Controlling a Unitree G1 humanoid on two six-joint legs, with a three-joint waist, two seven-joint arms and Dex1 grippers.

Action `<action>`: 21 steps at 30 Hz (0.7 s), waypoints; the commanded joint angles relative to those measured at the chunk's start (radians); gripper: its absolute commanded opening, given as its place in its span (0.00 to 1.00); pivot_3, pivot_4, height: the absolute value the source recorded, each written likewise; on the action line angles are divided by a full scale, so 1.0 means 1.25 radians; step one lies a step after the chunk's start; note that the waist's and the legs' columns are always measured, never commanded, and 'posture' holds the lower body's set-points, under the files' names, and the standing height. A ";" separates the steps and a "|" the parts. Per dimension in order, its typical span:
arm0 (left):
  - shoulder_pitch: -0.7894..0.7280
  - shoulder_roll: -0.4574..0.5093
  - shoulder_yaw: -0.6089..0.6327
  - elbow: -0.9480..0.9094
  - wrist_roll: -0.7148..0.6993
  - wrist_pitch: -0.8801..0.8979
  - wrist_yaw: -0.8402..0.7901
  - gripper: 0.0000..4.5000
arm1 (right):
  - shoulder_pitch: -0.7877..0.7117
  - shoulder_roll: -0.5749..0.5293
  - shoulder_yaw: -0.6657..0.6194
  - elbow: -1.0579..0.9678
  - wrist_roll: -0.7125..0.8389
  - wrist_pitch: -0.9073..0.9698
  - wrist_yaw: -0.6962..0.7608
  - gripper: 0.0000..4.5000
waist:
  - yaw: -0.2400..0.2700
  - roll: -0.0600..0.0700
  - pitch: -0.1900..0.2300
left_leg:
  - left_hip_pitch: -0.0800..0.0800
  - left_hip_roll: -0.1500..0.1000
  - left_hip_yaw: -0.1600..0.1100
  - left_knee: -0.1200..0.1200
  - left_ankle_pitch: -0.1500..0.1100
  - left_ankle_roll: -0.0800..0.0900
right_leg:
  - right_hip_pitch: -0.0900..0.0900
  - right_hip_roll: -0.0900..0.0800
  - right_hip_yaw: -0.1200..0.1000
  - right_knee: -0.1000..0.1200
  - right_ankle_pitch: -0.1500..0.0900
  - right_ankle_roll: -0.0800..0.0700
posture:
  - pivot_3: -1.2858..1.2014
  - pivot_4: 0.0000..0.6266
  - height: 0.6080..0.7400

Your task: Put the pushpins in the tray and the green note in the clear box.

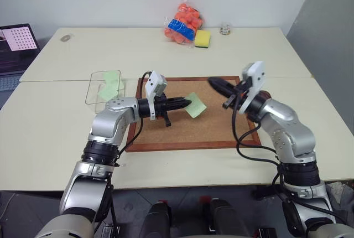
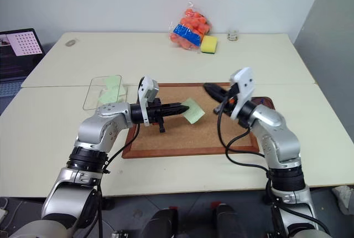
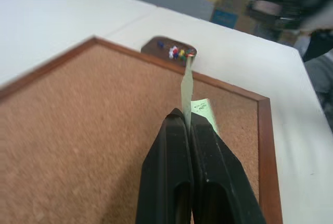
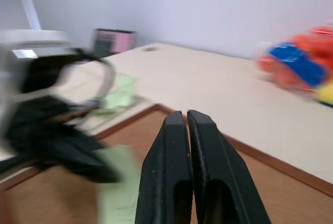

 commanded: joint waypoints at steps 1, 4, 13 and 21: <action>0.024 -0.007 -0.024 -0.100 0.049 -0.102 0.025 0.01 | -0.004 -0.024 -0.059 0.042 -0.065 0.008 -0.121 0.00 | 0.000 0.000 0.000 | 0.000 0.000 0.000 0.000 0.000 0.000 | 0.000 0.000 0.000 0.000 0.000 0.000 | 0.52 0.24 1.00; 0.050 -0.023 -0.070 -0.135 0.106 -0.172 0.051 0.01 | -0.012 -0.041 -0.092 0.104 -0.086 0.033 -0.178 0.00 | 0.000 0.000 0.000 | 0.000 0.000 0.001 0.000 0.000 0.000 | 0.000 0.000 0.001 0.000 0.000 0.000 | 0.52 0.24 1.00; 0.063 -0.096 -0.119 -0.148 0.154 -0.203 0.124 0.01 | -0.074 -0.051 -0.139 0.291 -0.082 0.043 -0.229 0.00 | -0.006 0.000 0.000 | 0.001 0.000 0.002 0.000 0.000 0.000 | 0.000 0.001 0.002 0.000 0.000 0.000 | 0.52 0.24 1.00; 0.097 -0.088 -0.115 -0.184 0.153 -0.186 0.134 0.00 | -0.126 -0.046 -0.163 0.412 -0.080 -0.015 -0.249 0.25 | -0.004 0.000 0.000 | 0.001 0.000 0.002 0.000 0.000 0.000 | 0.000 0.001 0.002 0.000 0.000 0.000 | 0.52 0.24 1.00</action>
